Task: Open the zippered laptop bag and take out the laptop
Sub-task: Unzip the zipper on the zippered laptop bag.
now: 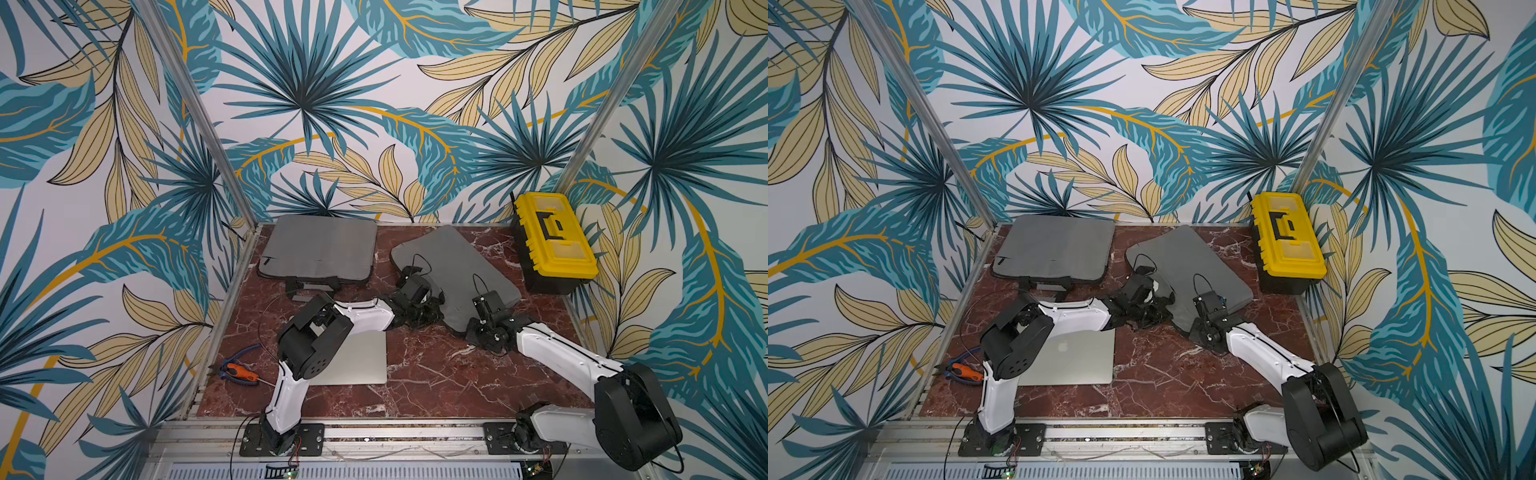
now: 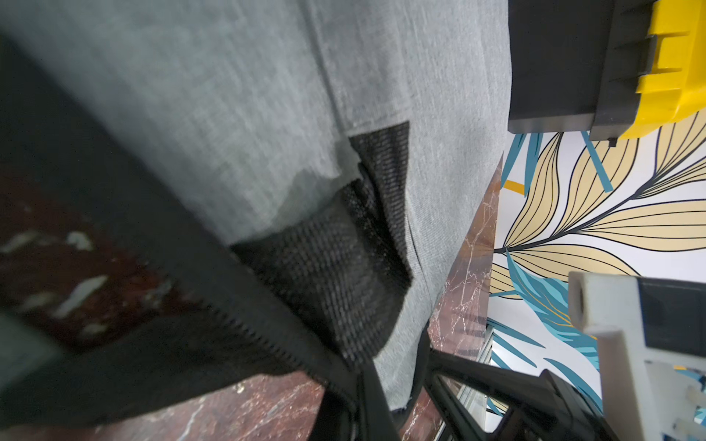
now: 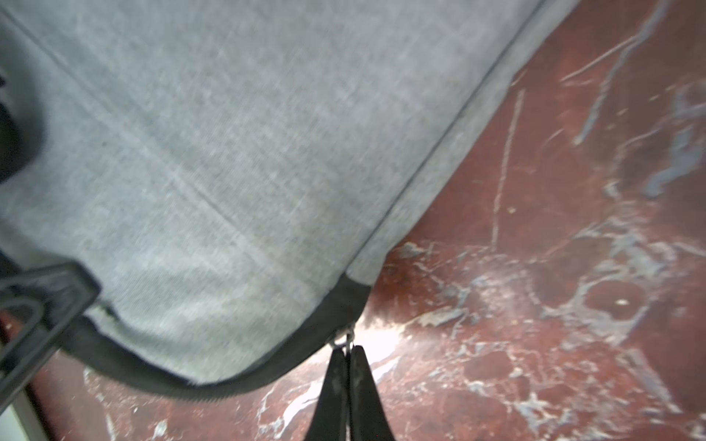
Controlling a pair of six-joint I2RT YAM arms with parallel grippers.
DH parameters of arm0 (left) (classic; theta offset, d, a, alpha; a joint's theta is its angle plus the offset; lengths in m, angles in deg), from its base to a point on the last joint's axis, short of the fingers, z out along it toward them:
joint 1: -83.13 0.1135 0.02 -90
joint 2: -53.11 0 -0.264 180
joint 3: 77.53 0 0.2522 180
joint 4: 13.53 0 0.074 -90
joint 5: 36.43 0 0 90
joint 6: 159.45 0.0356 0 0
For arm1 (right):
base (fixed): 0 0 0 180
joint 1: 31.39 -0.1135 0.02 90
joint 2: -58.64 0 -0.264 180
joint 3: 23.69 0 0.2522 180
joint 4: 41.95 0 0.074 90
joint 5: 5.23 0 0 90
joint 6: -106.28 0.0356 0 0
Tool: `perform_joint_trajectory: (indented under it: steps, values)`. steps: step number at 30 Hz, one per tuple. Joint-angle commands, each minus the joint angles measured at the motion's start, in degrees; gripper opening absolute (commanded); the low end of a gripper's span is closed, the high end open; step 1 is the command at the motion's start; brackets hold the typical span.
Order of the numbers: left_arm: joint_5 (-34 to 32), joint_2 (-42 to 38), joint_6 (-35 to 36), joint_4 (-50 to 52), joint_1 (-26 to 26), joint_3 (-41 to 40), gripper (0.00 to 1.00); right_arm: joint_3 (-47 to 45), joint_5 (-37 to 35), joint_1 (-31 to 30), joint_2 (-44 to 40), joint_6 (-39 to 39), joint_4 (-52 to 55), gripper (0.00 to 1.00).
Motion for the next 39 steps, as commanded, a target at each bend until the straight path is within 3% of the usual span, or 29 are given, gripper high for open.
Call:
perform_joint_trajectory:
  steps: [1, 9, 11, 14, 21, 27, 30, 35, 39]
  values:
    - [-2.34, -3.49, 1.64, 1.23, 1.94, -2.55, 0.0, 0.21, -10.73, 2.1, 1.32, 0.2, 7.5, 0.0]
    - [-3.02, -3.69, 2.85, 1.18, 1.81, -2.55, 0.01, 2.12, -7.11, 2.43, 0.96, -3.84, 7.39, 0.0]
    - [-3.7, -4.28, 3.76, 1.2, 1.68, -2.55, 0.15, 2.62, -5.85, 2.37, -0.26, -5.43, 7.39, 0.16]
    - [-4.82, -5.73, 5.1, 1.23, 1.42, -2.65, 0.3, 2.99, -4.67, 2.37, -2.92, -6.93, 7.32, 0.3]
    - [-10.9, -12.69, 7.88, 1.35, 1.24, -6.15, 0.44, 6.82, -2.15, 1.99, -5.23, -9.5, 6.94, 0.52]
    - [-19.8, -20.1, 6.65, 3.65, 2.1, -11.54, 0.56, 13.53, -3.57, -0.16, -0.8, -13.31, 6.37, 0.77]
    - [-22.6, -23.5, 4.75, 3.82, 3.11, -15.13, 0.66, 17.76, -5.72, -2.46, 3.07, -15.68, 6.51, 0.83]
    - [-29.66, -28.7, 2.48, 5.35, 4.18, -19.85, 1.0, 26.3, -10.72, -7.57, 12.28, -20.76, 8.84, 0.88]
    - [-33.55, -30.8, 1.76, 8.14, 4.4, -21.0, 1.0, 32.85, -13.86, -10.35, 19.38, -24.12, 11.26, 0.9]
